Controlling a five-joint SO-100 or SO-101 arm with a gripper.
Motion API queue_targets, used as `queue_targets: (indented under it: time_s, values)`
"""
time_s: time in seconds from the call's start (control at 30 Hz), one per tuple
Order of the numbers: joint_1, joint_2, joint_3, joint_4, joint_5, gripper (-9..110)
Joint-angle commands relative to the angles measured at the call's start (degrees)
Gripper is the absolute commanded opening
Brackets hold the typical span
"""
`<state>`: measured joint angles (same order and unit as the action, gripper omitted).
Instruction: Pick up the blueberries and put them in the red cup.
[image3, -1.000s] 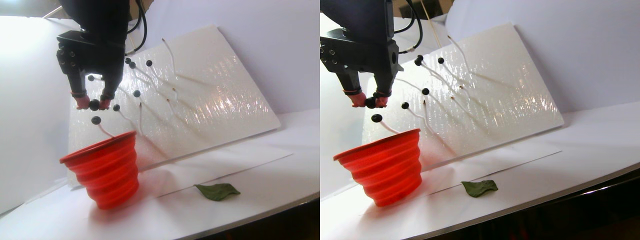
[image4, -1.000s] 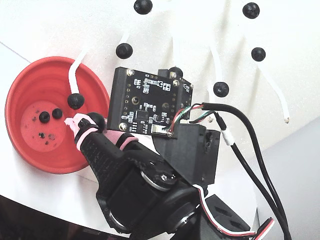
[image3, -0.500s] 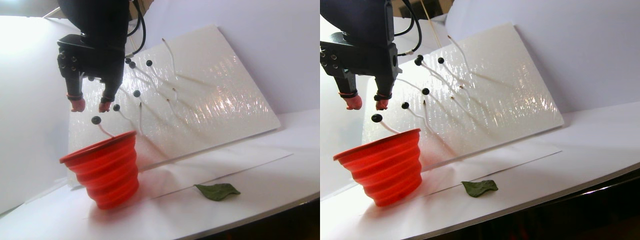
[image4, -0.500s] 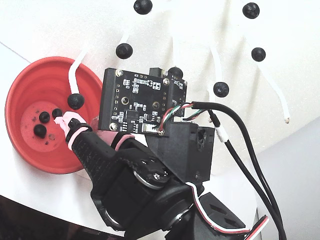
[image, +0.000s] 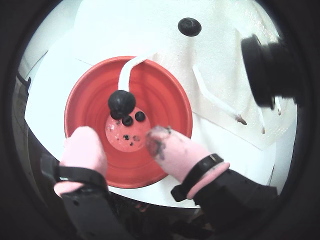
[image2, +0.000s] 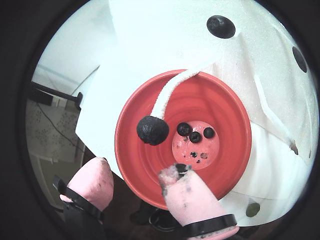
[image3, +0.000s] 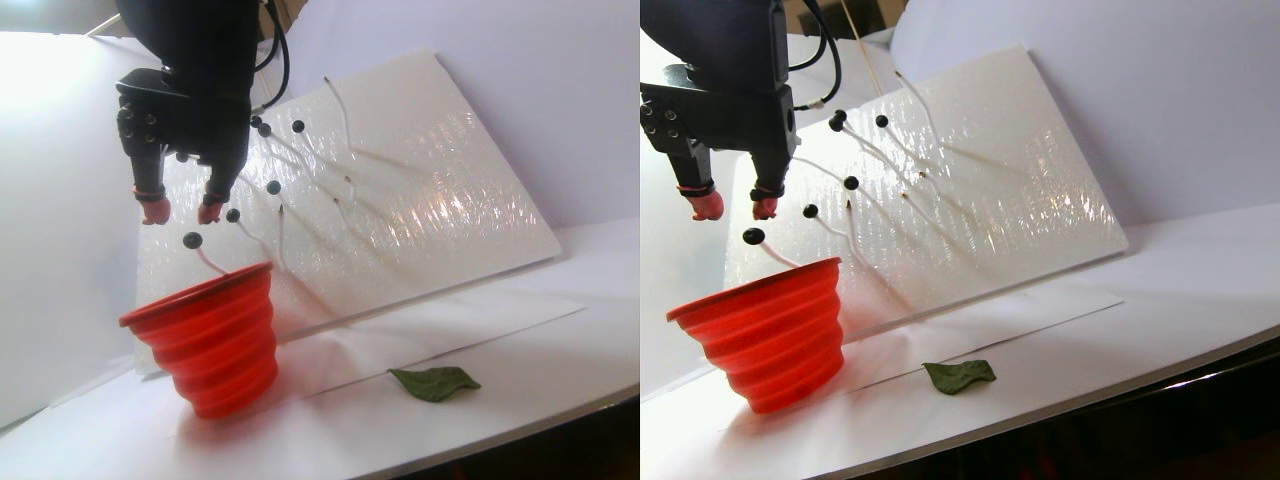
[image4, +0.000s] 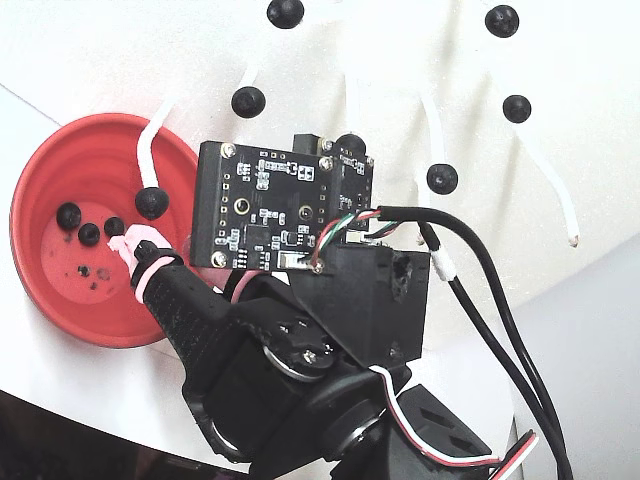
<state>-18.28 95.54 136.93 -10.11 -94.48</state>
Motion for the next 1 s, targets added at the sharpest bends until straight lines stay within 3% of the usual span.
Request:
queue_targets:
  time_s: [0.0,0.97]
  values:
    - [-0.09,-0.35,-7.38,-2.81,-1.32,18]
    - [-1.41,-8.09,-10.37,-8.7,-1.76,18]
